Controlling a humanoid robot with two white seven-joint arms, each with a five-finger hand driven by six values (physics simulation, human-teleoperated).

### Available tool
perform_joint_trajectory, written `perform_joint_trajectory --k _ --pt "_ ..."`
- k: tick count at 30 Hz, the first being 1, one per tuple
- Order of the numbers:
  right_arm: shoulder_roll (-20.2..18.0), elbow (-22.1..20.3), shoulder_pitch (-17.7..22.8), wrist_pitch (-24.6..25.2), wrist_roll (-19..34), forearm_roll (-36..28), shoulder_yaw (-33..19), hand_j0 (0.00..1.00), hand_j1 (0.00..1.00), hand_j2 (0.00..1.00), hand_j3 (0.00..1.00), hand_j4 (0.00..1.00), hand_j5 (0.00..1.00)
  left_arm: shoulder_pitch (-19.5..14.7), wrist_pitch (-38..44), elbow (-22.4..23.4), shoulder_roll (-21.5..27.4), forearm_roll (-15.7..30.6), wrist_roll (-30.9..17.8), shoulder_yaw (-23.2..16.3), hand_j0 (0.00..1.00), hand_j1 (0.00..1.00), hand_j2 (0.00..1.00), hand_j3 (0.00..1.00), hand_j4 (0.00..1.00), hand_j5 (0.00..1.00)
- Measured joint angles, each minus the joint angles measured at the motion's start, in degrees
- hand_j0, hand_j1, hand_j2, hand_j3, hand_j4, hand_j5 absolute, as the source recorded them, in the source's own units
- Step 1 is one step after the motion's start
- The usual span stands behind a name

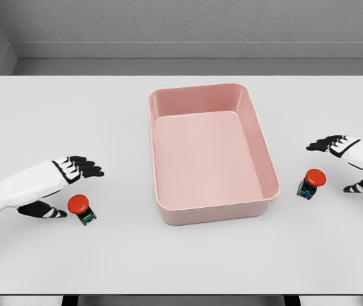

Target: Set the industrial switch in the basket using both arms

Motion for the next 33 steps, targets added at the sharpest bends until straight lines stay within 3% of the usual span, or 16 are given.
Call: perform_joint_trajectory --k 9,13,18,23,28,33 --pt "-0.1 -2.6 1.2 0.0 0.4 -0.9 0.1 1.0 1.0 1.0 1.0 1.0 1.0 1.1 0.0 -0.7 -0.2 0.0 0.0 -0.1 1.0 1.0 1.0 1.0 1.0 1.0" --pt "-0.2 -3.2 1.3 0.0 0.5 -1.0 0.2 1.0 1.0 1.0 1.0 1.0 1.0 1.6 0.0 -1.0 -0.1 0.0 -0.3 -0.1 0.94 0.94 0.94 0.94 0.94 0.94" --pt "-0.2 -5.0 2.0 0.0 0.7 -0.9 0.2 1.0 1.0 1.0 1.0 1.0 1.0 1.7 0.0 -1.3 -0.1 0.0 -0.7 -0.1 0.8 0.8 0.8 0.8 0.8 0.8" --pt "0.9 -5.6 2.1 0.0 0.9 -0.8 0.2 1.0 1.0 1.0 1.0 1.0 1.0 1.8 0.0 -1.7 -0.1 0.0 -0.8 -0.1 0.8 0.8 0.8 0.8 0.8 0.8" --pt "1.4 -5.5 2.1 0.0 0.9 -0.8 0.1 0.87 0.87 0.87 0.87 0.87 0.87 2.3 0.0 -2.1 -0.1 0.0 -0.8 -0.1 0.79 0.79 0.79 0.79 0.79 0.79" --pt "1.3 -4.6 2.5 0.0 0.9 -0.5 0.1 0.87 0.87 0.87 0.87 0.87 0.87 2.5 0.0 -2.2 -0.1 -0.1 -1.3 -0.1 0.67 0.67 0.67 0.67 0.67 0.67"
